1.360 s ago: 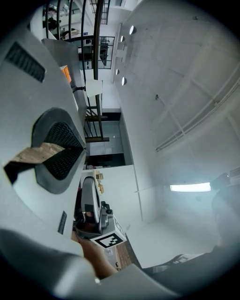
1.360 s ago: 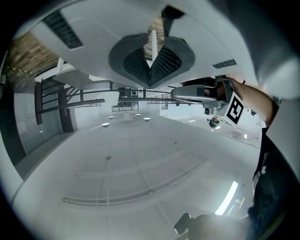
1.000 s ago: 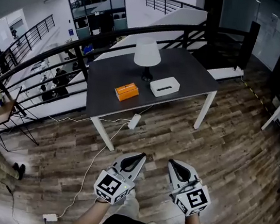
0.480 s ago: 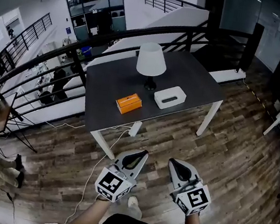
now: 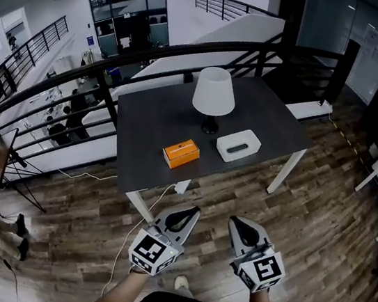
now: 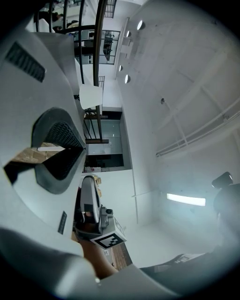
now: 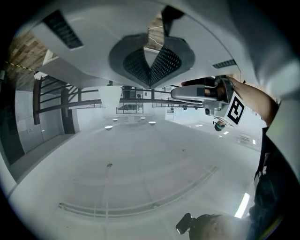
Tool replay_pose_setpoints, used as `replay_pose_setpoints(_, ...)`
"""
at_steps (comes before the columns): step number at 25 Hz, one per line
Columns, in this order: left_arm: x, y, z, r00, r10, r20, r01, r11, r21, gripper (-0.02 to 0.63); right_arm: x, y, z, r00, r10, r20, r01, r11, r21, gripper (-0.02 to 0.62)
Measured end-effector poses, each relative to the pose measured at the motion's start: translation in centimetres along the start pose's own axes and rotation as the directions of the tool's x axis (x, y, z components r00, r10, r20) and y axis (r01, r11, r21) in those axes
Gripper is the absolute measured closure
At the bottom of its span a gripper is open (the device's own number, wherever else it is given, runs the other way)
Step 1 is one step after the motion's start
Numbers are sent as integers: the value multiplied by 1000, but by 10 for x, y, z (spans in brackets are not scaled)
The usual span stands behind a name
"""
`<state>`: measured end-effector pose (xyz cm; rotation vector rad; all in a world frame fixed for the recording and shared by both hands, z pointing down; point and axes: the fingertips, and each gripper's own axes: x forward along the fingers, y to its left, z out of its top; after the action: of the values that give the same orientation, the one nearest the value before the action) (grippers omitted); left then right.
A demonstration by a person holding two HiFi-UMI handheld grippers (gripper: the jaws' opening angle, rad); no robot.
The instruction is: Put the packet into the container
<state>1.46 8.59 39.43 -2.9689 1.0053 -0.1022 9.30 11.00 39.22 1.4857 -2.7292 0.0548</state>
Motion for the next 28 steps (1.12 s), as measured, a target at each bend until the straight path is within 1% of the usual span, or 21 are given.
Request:
replay_pose_setpoints(4,-5,23,-4,1000,15,6,-15,1000,-11,600,21,6,2,1000,6,1,-6,1000,-14,591)
replay_pose_setpoints(8,-7,32,-15,1000,16,-6,-16,1000,-26,600,34,9,-5,1000,12,-24,-13,999,-31,591)
replay_pose_setpoints(16,3,57,-26,999,40,-30,-41,998,-38,600,64,-5,-13,999,30,-35,-31,999,-13,591)
replay_pose_setpoints(21,28,82,-28,997,62,-35,-63,997,-34,600,90,-30,-9,999,50,-18,-51,999,-6,591)
replay_pose_setpoints(28,91,117,-36,996,63,-66,-65,997,-29,598,136,-90,-14,998,65,-9,-65,998,13,591)
